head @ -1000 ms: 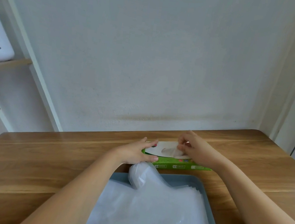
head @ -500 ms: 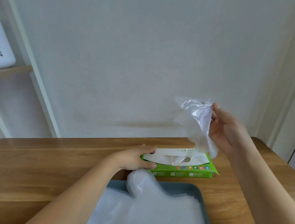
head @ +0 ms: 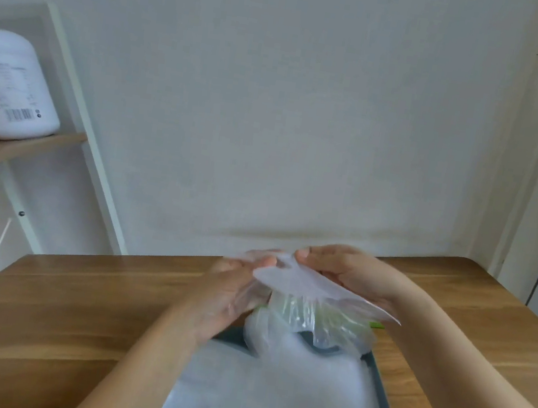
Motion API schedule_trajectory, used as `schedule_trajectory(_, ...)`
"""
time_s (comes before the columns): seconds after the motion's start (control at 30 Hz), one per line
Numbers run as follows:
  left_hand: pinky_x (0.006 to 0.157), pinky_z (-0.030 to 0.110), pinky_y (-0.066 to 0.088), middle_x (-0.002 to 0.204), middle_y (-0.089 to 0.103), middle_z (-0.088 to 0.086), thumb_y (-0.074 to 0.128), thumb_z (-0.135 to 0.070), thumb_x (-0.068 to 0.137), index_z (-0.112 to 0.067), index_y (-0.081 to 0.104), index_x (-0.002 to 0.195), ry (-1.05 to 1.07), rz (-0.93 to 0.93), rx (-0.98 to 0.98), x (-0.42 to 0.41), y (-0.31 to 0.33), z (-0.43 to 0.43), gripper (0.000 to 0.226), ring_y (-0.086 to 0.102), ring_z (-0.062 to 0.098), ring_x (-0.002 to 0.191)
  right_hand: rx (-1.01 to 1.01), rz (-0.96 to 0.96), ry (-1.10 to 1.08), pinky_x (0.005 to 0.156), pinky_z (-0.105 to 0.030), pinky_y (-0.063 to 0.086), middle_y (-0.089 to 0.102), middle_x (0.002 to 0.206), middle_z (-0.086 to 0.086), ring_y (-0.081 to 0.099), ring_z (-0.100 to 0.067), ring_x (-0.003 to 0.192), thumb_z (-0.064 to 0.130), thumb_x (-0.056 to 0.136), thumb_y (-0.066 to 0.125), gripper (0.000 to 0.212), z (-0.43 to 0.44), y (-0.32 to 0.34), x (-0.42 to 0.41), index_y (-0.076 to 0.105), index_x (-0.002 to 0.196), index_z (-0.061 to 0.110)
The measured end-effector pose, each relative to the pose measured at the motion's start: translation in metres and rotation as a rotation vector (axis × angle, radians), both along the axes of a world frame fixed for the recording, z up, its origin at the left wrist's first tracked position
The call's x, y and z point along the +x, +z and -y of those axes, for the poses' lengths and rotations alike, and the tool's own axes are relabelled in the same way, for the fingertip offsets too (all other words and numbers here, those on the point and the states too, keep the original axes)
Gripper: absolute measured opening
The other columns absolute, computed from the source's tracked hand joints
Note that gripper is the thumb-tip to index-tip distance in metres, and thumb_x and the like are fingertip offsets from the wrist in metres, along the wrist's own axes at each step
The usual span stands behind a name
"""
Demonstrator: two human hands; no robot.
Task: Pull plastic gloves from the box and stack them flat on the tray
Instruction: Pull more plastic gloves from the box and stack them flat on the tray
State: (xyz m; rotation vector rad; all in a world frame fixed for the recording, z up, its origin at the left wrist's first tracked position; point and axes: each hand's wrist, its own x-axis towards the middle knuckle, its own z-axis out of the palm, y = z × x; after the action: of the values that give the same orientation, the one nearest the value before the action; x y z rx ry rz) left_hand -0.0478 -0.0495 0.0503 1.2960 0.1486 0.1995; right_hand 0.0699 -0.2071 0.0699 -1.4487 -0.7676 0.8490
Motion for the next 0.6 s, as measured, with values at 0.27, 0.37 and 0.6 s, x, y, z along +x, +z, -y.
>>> schedule_trajectory(0.27, 0.043, 0.018, 0.033, 0.065, 0.056, 0.005, 0.063, -0.019, 0.090, -0.016, 0.067, 0.088, 0.213, -0.149, 0.053, -0.049, -0.006, 0.013, 0.005, 0.046, 0.009, 0.051, -0.090, -0.296, -0.032, 0.079, -0.038, 0.057, 0.068, 0.109, -0.011, 0.066, -0.017, 0.078, 0.060, 0.055, 0.081, 0.057, 0.003, -0.023, -0.032, 0.067, 0.094, 0.020)
schedule_trajectory(0.37, 0.042, 0.019, 0.015, 0.059, 0.034, 0.001, 0.063, -0.016, 0.090, -0.020, 0.072, 0.084, 0.254, -0.177, 0.050, -0.059, -0.009, 0.000, 0.012, 0.018, 0.009, 0.051, 0.156, -0.525, 0.086, 0.058, -0.032, 0.059, 0.068, 0.110, -0.015, 0.068, -0.036, 0.094, 0.059, 0.036, 0.088, 0.087, 0.018, -0.024, -0.048, 0.073, 0.104, 0.007)
schedule_trajectory(0.6, 0.052, 0.021, 0.036, 0.047, 0.055, -0.002, 0.063, -0.012, 0.090, -0.016, 0.069, 0.054, 0.316, -0.315, 0.081, -0.070, -0.013, -0.017, 0.037, 0.052, 0.009, 0.044, 0.091, -0.216, 0.100, 0.079, -0.032, 0.056, 0.063, 0.124, -0.011, 0.063, -0.032, 0.110, 0.048, 0.055, 0.088, 0.089, 0.029, -0.019, -0.072, 0.054, 0.130, 0.013)
